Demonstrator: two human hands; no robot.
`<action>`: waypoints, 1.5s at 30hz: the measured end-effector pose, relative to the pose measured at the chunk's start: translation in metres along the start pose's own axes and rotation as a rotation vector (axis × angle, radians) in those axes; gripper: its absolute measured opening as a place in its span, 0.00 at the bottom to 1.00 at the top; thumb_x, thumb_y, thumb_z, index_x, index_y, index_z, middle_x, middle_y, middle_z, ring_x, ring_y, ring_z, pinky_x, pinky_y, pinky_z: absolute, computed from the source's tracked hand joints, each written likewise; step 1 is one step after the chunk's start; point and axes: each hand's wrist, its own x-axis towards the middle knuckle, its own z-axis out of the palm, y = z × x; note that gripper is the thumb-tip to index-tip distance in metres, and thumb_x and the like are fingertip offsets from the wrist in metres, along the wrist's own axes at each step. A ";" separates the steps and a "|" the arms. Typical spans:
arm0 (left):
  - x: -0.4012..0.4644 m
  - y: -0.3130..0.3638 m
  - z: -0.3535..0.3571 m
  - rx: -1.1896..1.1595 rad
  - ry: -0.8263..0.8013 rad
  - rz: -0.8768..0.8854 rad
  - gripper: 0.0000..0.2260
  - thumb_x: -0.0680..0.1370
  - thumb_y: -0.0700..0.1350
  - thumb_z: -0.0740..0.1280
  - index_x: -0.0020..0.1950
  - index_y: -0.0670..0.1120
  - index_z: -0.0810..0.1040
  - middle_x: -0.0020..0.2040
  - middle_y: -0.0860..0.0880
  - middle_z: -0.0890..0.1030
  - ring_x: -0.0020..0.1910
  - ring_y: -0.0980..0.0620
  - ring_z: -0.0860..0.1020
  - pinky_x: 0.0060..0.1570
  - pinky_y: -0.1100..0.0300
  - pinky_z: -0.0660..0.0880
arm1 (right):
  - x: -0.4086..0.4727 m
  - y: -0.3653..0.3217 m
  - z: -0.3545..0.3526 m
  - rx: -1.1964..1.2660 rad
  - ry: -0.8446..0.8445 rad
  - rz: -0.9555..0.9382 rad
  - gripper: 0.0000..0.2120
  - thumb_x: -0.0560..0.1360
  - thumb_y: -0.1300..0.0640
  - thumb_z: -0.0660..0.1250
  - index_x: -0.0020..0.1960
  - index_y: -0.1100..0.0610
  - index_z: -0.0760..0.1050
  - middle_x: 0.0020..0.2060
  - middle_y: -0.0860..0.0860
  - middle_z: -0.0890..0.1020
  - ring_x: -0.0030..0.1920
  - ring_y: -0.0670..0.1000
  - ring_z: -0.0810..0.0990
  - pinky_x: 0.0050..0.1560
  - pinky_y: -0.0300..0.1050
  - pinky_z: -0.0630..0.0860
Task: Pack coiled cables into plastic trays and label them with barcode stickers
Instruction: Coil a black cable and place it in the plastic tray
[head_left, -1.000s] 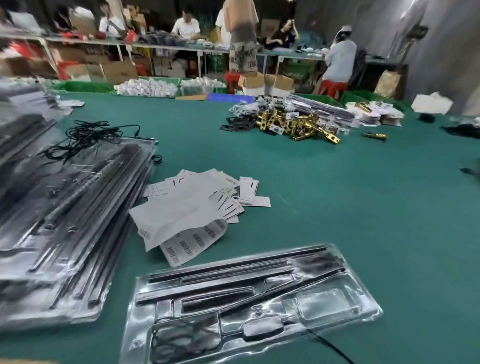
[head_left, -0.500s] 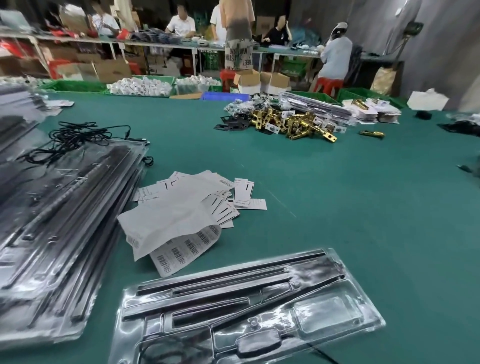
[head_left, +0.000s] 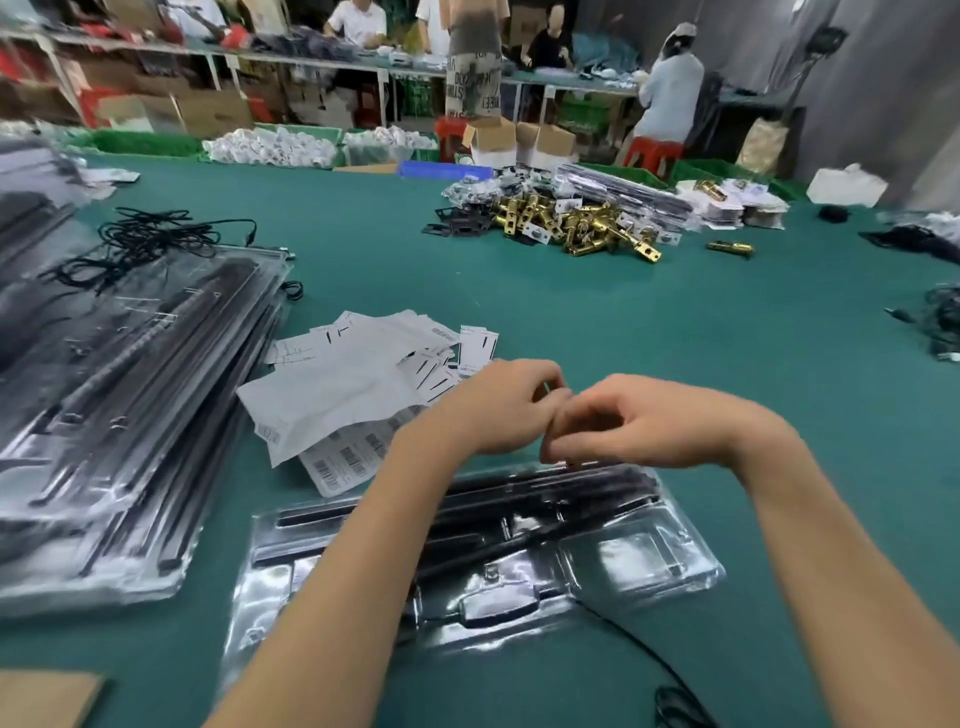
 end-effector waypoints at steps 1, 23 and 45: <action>0.002 -0.004 0.000 0.025 -0.011 -0.011 0.10 0.83 0.47 0.59 0.55 0.46 0.78 0.52 0.47 0.82 0.53 0.46 0.78 0.47 0.59 0.69 | 0.008 0.006 0.001 0.010 -0.012 0.027 0.07 0.78 0.48 0.69 0.50 0.49 0.85 0.43 0.48 0.85 0.43 0.47 0.81 0.48 0.49 0.76; 0.015 -0.017 0.004 0.286 -0.516 -0.170 0.22 0.65 0.66 0.76 0.47 0.53 0.76 0.43 0.53 0.79 0.43 0.51 0.76 0.50 0.52 0.75 | 0.037 0.064 -0.002 -0.130 -0.143 0.318 0.24 0.56 0.35 0.80 0.48 0.44 0.82 0.38 0.40 0.84 0.44 0.44 0.81 0.56 0.45 0.75; 0.017 -0.042 -0.034 0.169 -0.148 -0.275 0.34 0.68 0.72 0.69 0.66 0.53 0.73 0.56 0.53 0.75 0.53 0.50 0.73 0.56 0.54 0.69 | 0.032 0.111 -0.017 0.169 0.671 0.273 0.23 0.71 0.40 0.75 0.64 0.44 0.75 0.61 0.42 0.74 0.63 0.45 0.71 0.62 0.47 0.69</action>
